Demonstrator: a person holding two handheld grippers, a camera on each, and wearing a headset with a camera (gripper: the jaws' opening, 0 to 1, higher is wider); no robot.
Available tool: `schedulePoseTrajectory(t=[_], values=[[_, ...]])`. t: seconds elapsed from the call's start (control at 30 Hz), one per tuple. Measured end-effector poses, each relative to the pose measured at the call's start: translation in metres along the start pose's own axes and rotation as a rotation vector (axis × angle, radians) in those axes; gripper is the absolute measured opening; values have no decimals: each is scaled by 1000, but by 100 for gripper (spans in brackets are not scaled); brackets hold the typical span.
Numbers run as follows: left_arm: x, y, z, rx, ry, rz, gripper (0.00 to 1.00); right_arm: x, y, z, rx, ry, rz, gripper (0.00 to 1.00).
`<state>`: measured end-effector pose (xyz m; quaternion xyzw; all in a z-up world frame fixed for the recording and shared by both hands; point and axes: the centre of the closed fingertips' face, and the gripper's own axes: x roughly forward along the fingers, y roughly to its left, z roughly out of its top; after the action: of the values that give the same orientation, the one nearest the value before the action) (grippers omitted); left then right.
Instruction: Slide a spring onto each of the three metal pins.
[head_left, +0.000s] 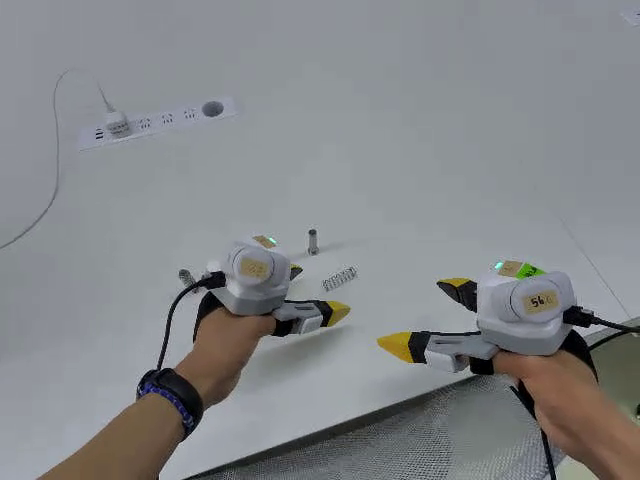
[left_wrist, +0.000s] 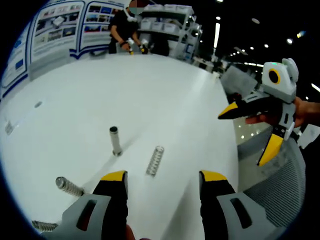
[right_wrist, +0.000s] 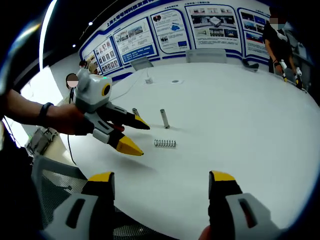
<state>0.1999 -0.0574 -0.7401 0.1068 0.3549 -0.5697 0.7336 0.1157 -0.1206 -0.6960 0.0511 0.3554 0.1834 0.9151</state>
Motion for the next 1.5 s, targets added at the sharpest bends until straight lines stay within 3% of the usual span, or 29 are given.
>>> schedulePoseTrajectory(t=[0.33, 0.53, 0.7, 0.9, 1.03, 1.17, 1.5], values=[[19, 12, -3, -32, 22, 22, 44, 5, 6, -1, 4, -2, 20, 77], [23, 14, -7, 4, 45, 45, 36, 7, 8, -3, 7, -1, 33, 77], [26, 16, -6, -24, 28, 53, 31, 7, 8, -5, 9, 3, 37, 77], [30, 13, -5, 38, 34, 58, 23, 7, 6, -5, 23, -4, 33, 77], [33, 13, -5, 161, 45, 74, 17, 7, 7, -5, 25, -1, 37, 77], [34, 13, -5, 171, 48, 91, 11, 9, 9, -5, 24, 3, 44, 77], [24, 14, -15, 114, 59, 112, 10, 10, 13, -8, 48, 16, 62, 75]])
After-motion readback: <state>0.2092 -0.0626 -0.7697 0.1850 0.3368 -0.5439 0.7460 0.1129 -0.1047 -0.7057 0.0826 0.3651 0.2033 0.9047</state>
